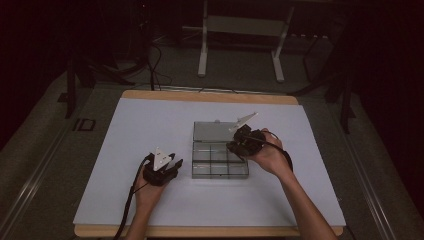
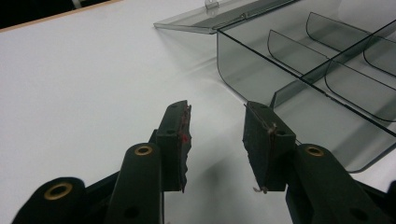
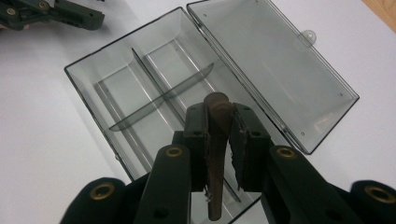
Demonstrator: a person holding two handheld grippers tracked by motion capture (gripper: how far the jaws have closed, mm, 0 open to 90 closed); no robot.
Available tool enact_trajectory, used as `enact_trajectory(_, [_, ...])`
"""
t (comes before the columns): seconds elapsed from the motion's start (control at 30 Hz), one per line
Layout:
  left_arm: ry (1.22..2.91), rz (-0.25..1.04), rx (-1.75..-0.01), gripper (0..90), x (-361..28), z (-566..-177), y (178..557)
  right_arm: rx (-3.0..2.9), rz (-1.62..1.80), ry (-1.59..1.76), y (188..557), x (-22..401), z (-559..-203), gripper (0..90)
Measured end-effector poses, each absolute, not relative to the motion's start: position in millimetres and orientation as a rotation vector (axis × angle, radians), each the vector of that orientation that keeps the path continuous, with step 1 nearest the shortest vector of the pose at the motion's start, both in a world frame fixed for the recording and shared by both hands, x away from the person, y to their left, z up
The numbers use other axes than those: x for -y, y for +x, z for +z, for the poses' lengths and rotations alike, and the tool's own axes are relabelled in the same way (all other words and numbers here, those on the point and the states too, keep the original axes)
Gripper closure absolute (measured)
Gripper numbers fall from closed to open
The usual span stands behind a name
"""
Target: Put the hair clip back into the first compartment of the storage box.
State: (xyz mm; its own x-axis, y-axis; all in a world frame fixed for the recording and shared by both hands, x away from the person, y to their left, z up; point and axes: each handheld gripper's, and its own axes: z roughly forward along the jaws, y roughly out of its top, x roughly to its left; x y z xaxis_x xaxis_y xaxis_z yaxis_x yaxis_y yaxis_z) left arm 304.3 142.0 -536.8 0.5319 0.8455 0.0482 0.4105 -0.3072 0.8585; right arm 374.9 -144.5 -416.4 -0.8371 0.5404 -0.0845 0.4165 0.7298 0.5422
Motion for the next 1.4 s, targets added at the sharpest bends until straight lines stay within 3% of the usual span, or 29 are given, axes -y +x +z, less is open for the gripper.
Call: enact_trajectory(1.4, [1.922,0.649,-1.021,61.4,-142,-537,304,-2.700,0.776,0.732,379,119,-420,77.6])
